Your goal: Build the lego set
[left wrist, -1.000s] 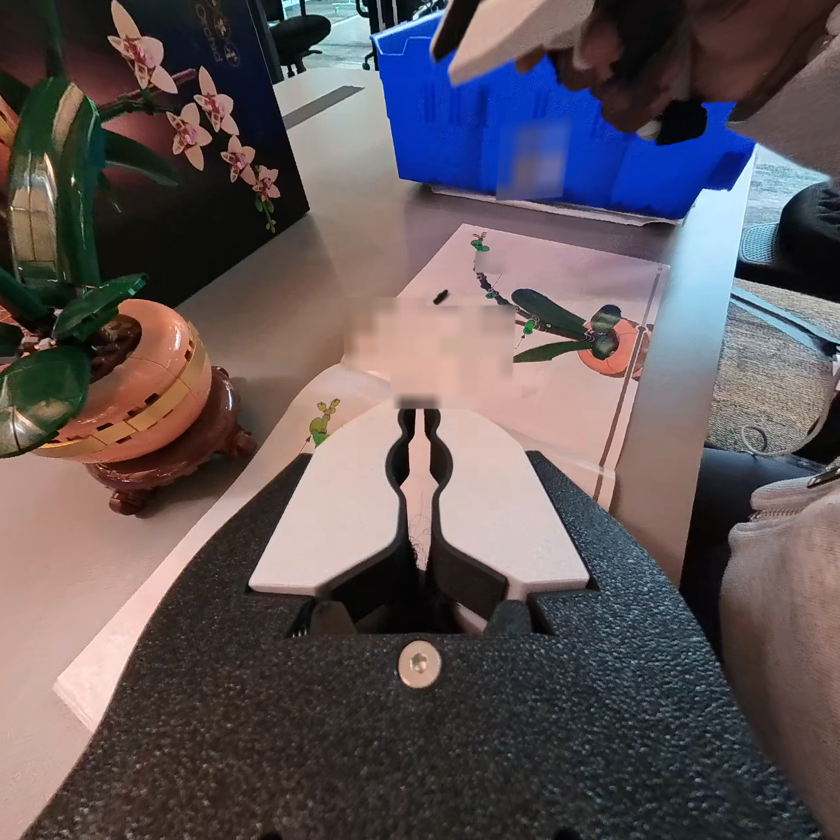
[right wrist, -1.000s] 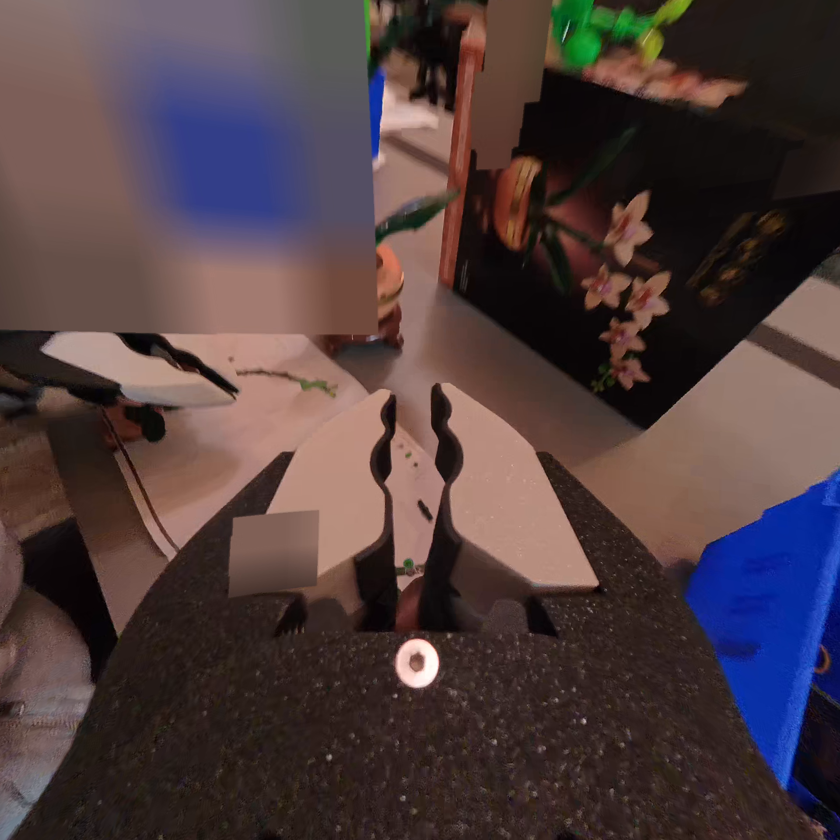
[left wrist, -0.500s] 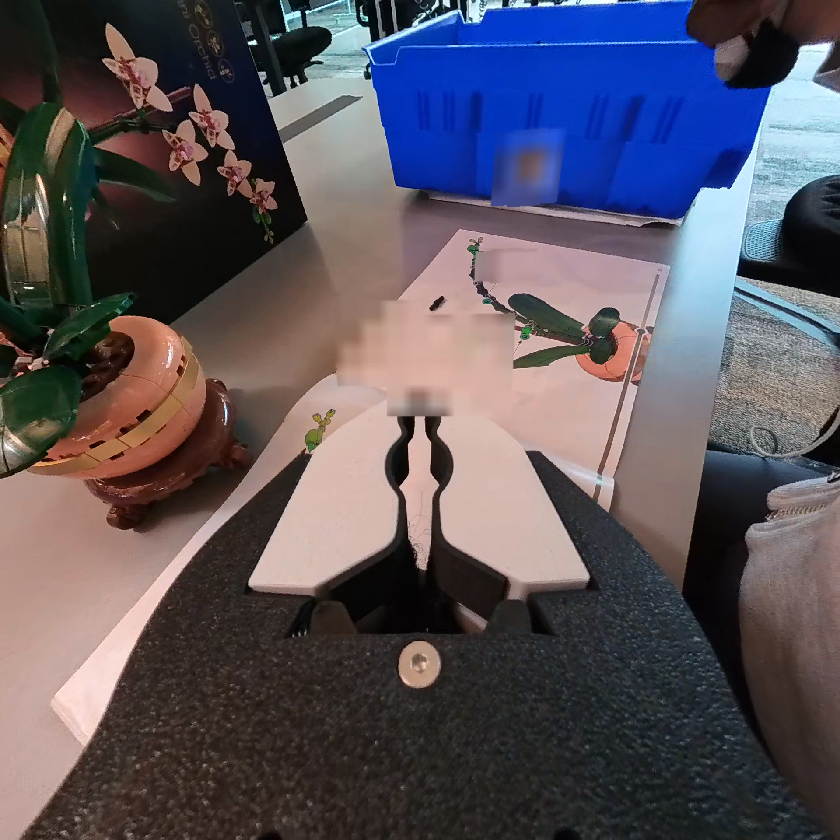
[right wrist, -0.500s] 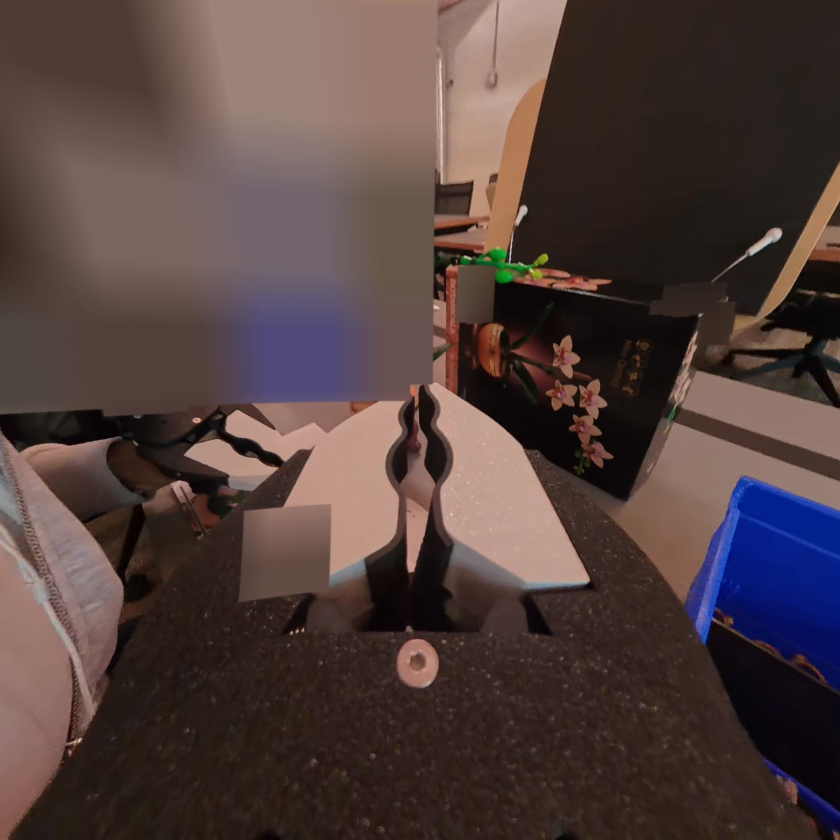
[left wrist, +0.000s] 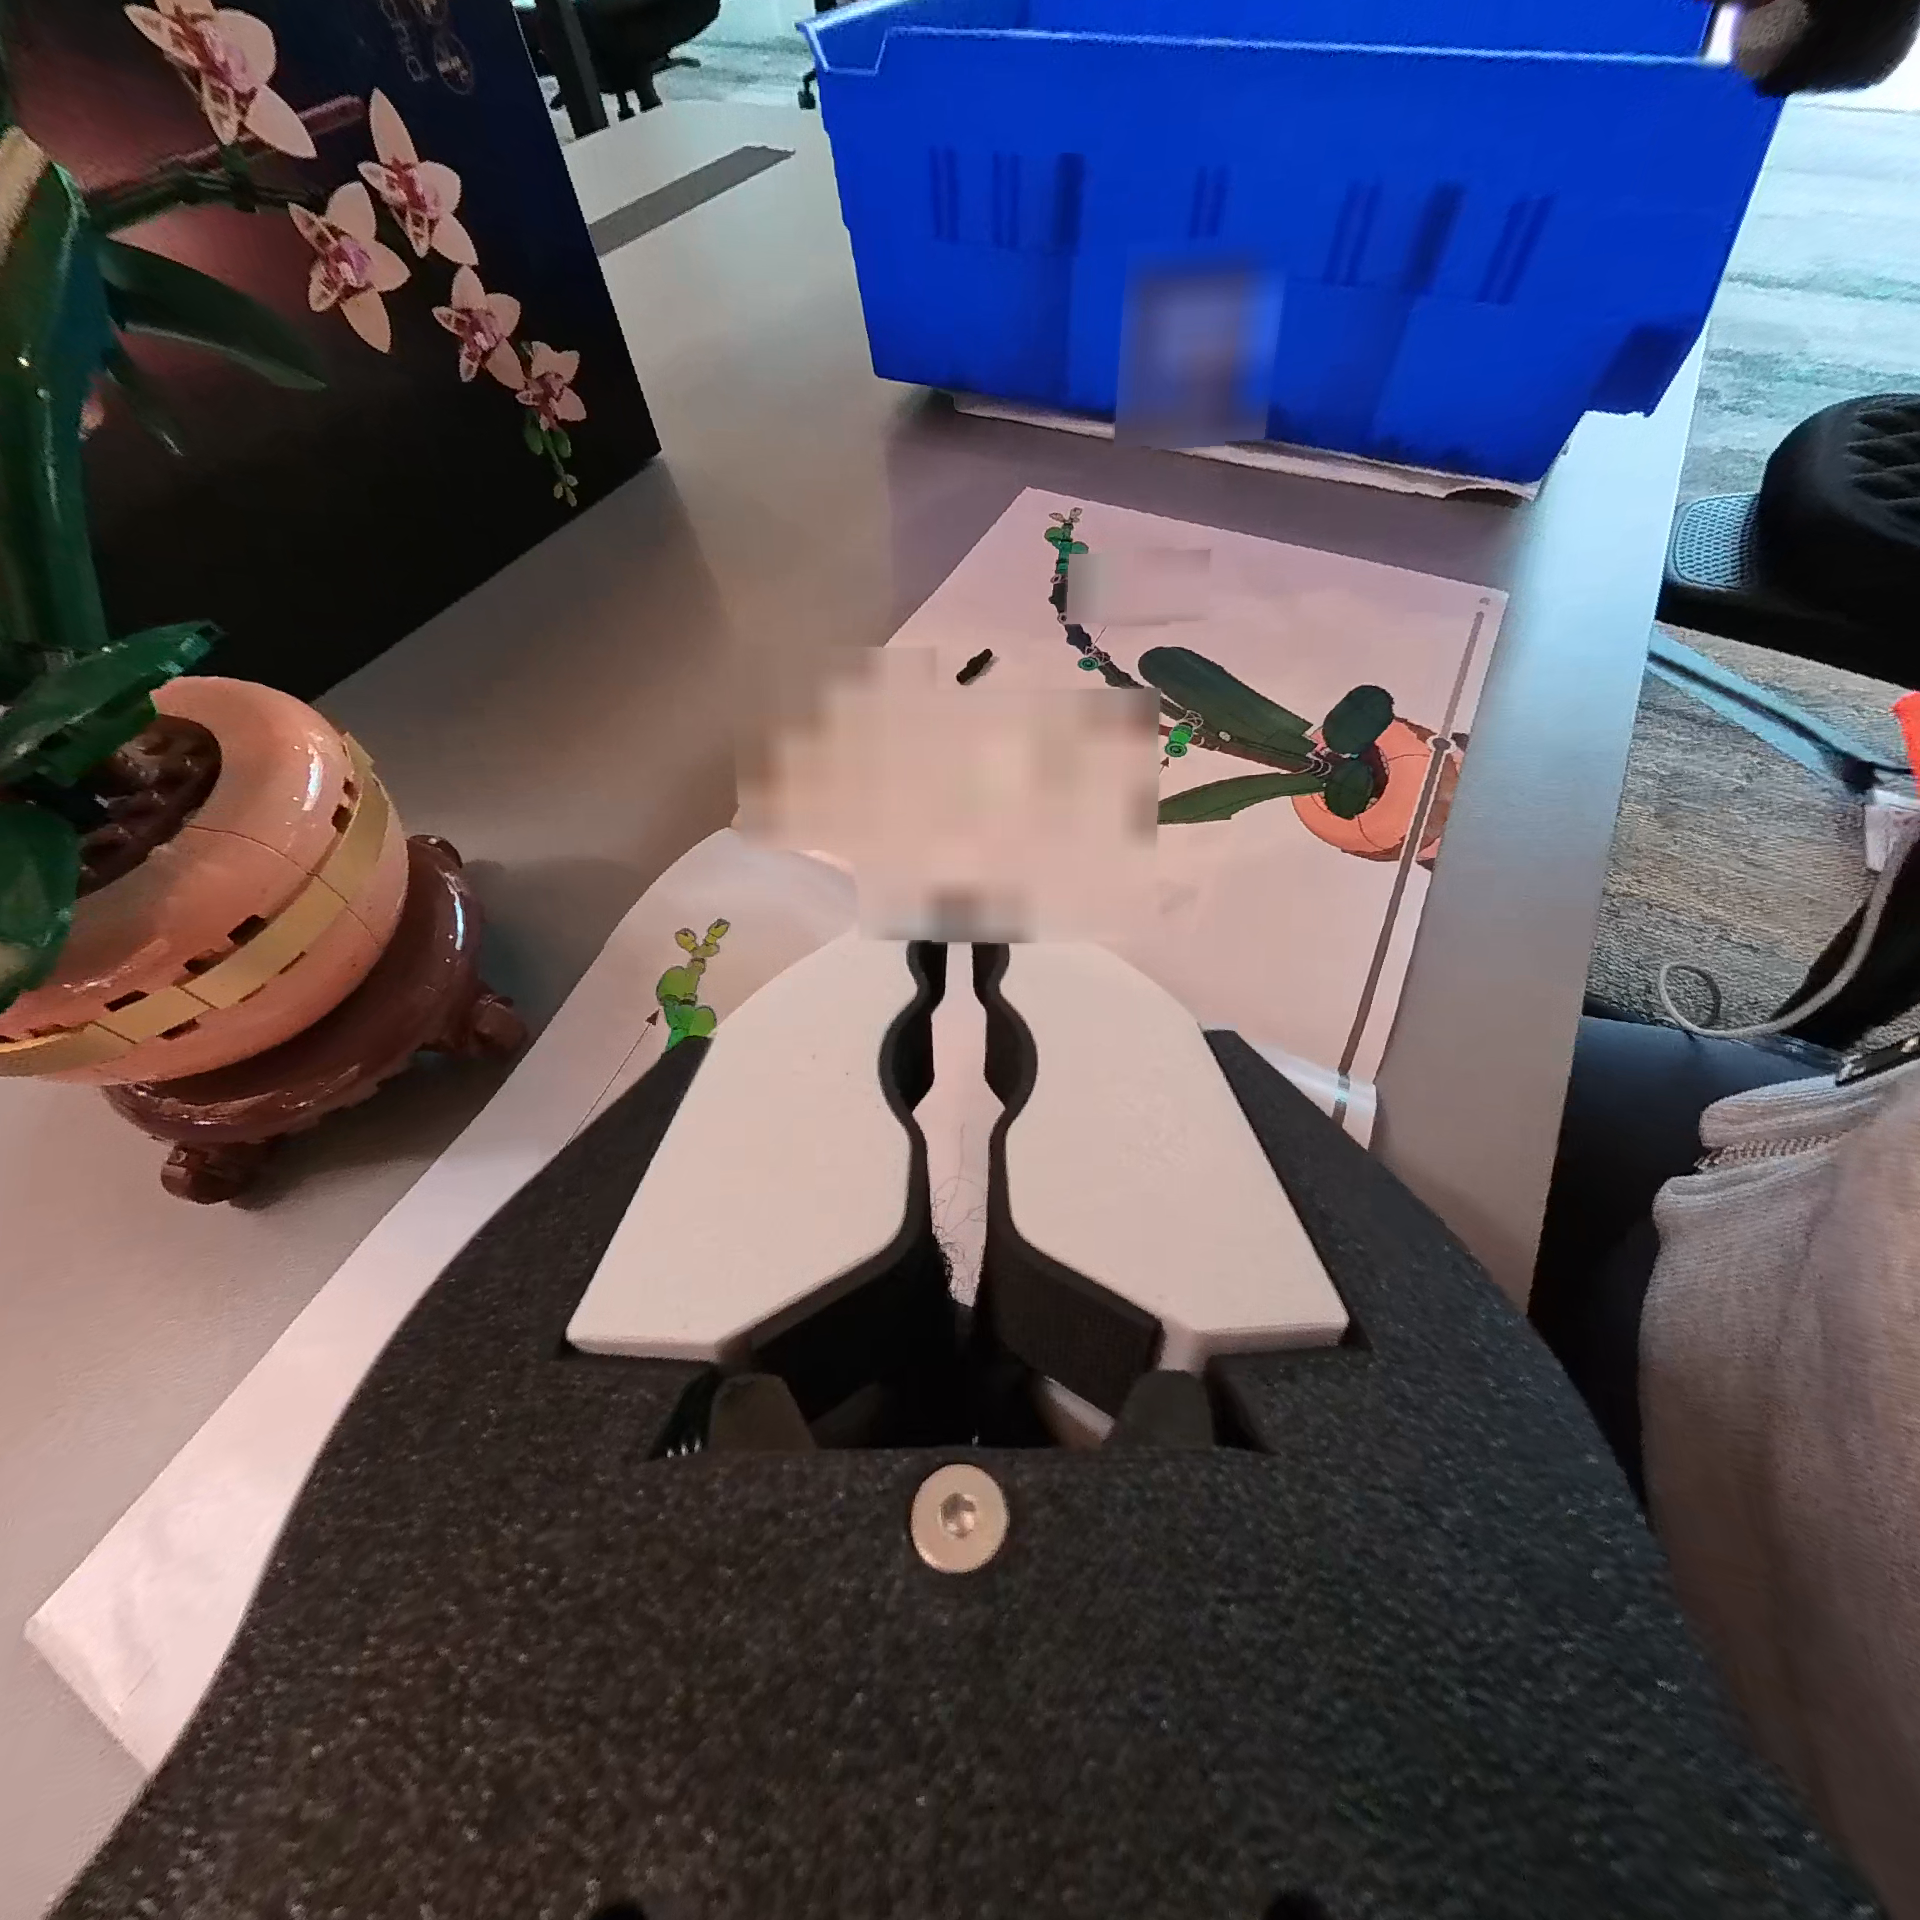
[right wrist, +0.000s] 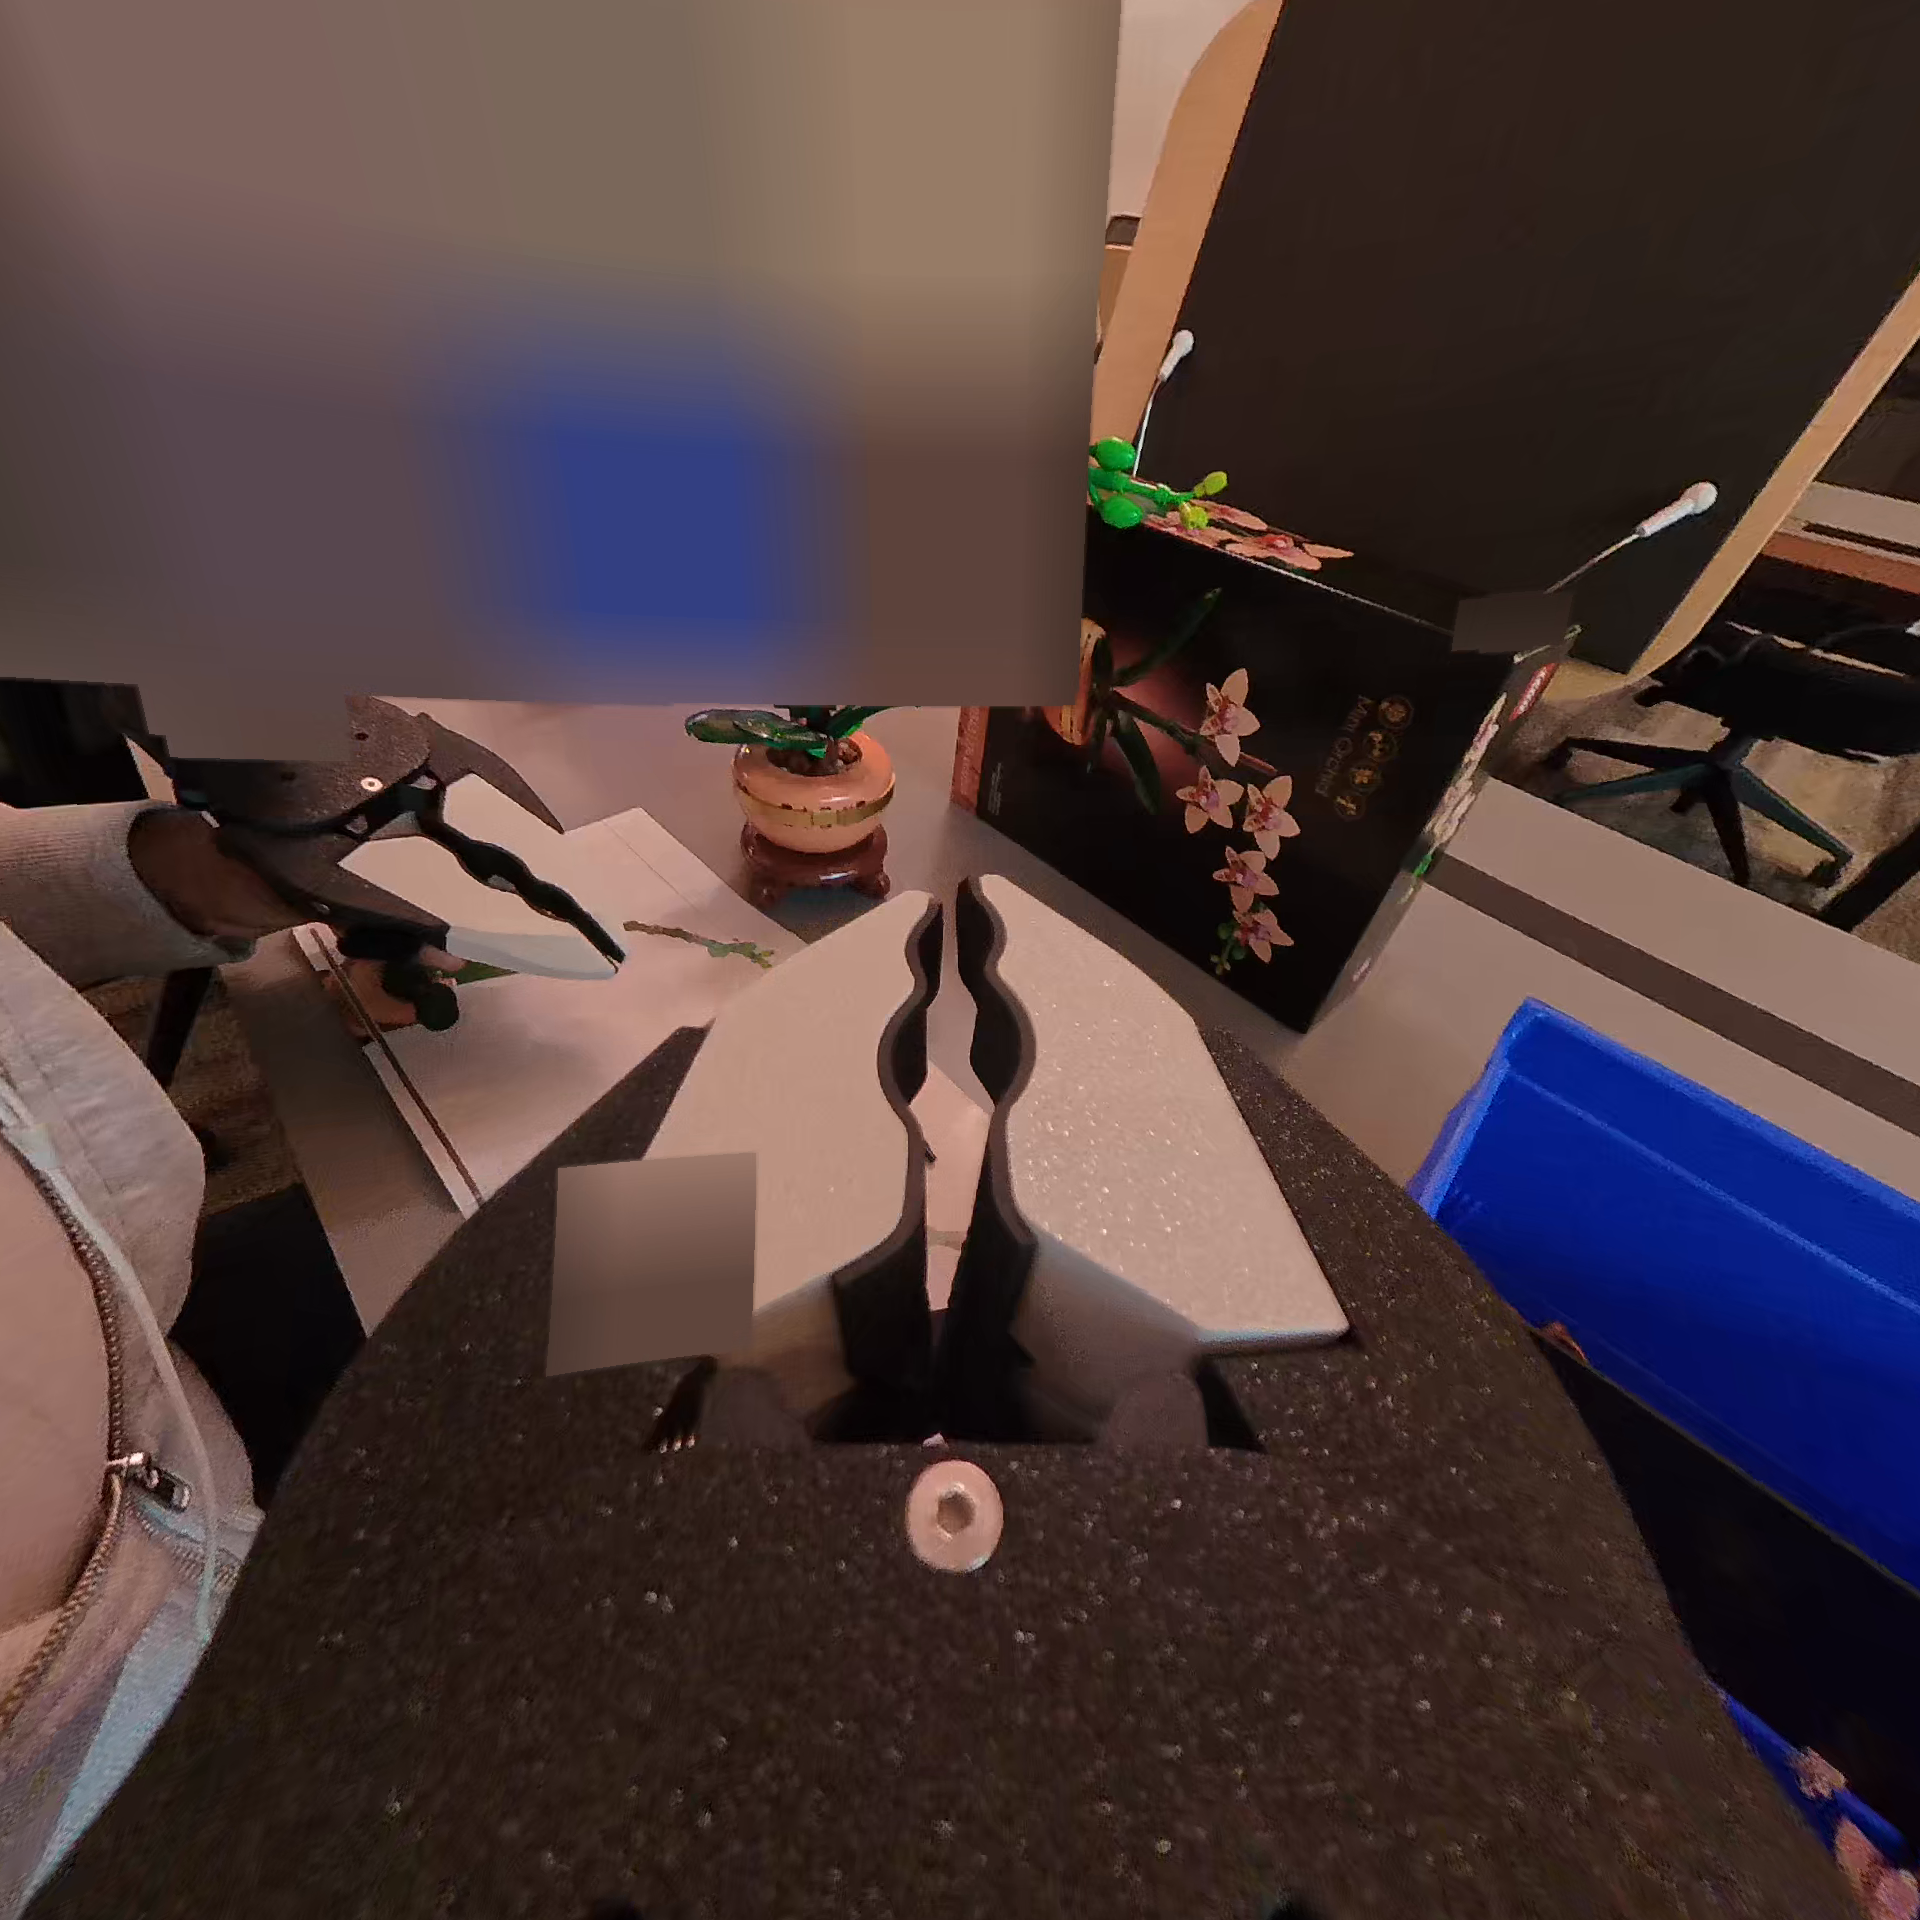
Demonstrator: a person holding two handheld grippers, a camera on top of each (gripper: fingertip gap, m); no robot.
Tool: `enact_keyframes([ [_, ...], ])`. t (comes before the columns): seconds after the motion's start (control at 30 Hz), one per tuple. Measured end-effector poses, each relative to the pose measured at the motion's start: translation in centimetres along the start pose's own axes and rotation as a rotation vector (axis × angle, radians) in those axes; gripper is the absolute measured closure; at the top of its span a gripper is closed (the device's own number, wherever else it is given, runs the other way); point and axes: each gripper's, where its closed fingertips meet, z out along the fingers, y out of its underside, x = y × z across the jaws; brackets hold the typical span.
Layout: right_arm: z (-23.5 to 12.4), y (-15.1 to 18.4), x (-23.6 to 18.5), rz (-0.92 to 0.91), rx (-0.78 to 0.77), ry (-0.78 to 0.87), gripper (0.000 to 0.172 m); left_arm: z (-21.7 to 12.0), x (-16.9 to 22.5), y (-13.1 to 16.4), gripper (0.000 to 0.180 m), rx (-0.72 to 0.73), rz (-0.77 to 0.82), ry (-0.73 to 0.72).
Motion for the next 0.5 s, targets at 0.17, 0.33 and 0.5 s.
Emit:
enact_keyframes([
  [0.17, 0.1, 0.5, -0.2, -0.017, -0.020, -0.002, 0.169, 0.2, 0.0, 0.4, 0.176, -0.019, 0.000, 0.003],
  [0.33, 0.2, 1.0, -0.1, -0.025, -0.060, -0.001, 0.168, 0.4, 0.2, 0.8, 0.176, -0.047, 0.012, 0.013],
  [0.5, 0.5, 1.6, -0.1, -0.044, -0.101, 0.006, 0.167, 0.5, 0.3, 1.0, 0.176, -0.057, 0.017, 0.015],
])
